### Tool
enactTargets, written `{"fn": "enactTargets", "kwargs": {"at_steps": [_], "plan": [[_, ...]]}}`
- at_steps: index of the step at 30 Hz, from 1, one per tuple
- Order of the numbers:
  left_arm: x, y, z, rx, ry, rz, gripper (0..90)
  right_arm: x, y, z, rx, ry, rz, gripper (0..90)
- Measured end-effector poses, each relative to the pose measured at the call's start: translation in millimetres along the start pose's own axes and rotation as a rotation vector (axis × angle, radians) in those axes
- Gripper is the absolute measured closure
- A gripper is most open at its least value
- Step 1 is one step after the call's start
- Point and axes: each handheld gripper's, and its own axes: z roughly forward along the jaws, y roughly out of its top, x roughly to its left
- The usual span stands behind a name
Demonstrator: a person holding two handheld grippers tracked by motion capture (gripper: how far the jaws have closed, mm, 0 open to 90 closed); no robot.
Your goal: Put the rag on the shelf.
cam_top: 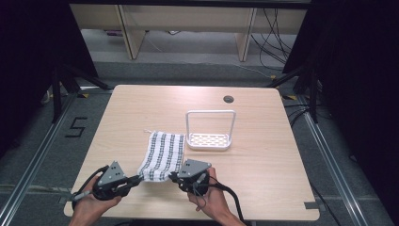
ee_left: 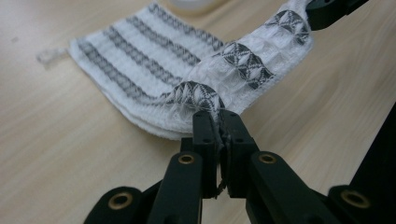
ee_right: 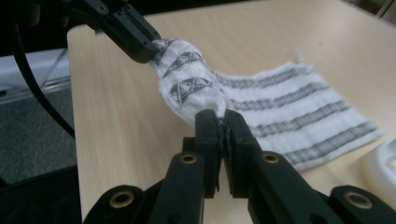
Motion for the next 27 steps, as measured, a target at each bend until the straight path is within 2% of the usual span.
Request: {"fn": "enactTargets", "kwargs": {"at_steps": [2, 4, 5, 6, 10, 13, 14, 15, 18, 23, 24, 25, 26, 27], "plan": [[-0.8, 13.2, -8.2, -0.023, -0.007, 0.008, 85.7, -4.0, 9.0, -9.0, -0.026, -0.013, -0.011, 86.1], [-0.8, 24.7, -15.0, -0.028, -0.028, 0.028, 85.7, -7.1, 18.1, -19.0, -0.053, -0.03, -0.015, 86.1], [-1.6, 28.9, -17.6, -0.028, -0.029, 0.025, 85.7, -9.2, 24.4, -26.6, -0.078, -0.038, -0.016, 86.1], [-1.9, 34.6, -20.6, -0.029, -0.039, 0.028, 85.7, -9.2, 24.4, -26.6, -0.078, -0.038, -0.016, 86.1], [-2.2, 53.4, -25.6, -0.075, -0.085, 0.009, 85.7, -14.9, 36.5, -43.7, -0.121, -0.057, -0.006, 86.2], [-2.3, 66.7, -28.7, -0.07, -0.113, 0.007, 85.6, -18.9, 45.9, -57.4, -0.148, -0.063, 0.005, 86.2], [-3.5, 70.3, -28.5, -0.088, -0.116, 0.003, 85.6, -21.1, 51.4, -65.4, -0.161, -0.075, 0.003, 86.2], [-3.8, 73.6, -29.7, -0.08, -0.118, 0.014, 85.6, -21.1, 51.4, -65.4, -0.161, -0.075, 0.003, 86.2], [-7.4, 84.6, -31.7, -0.101, -0.145, 0.021, 85.6, -22.7, 58.5, -75.8, -0.179, -0.085, 0.0, 86.3], [-12.9, 104.0, -41.3, -0.131, -0.147, 0.063, 85.6, -23.2, 69.1, -97.5, -0.223, -0.097, -0.01, 86.3], [-15.8, 112.1, -45.2, -0.146, -0.158, 0.072, 85.6, -23.1, 71.7, -104.2, -0.245, -0.092, -0.017, 86.3], [-15.8, 112.1, -45.2, -0.146, -0.158, 0.072, 85.6, -23.1, 71.7, -104.2, -0.245, -0.092, -0.017, 86.3], [-18.1, 117.3, -47.9, -0.149, -0.159, 0.083, 85.6, -22.0, 73.0, -108.8, -0.254, -0.11, -0.019, 86.3], [-19.4, 120.4, -49.0, -0.154, -0.163, 0.092, 85.6, -20.6, 74.2, -114.4, -0.253, -0.104, -0.005, 86.2]]}}
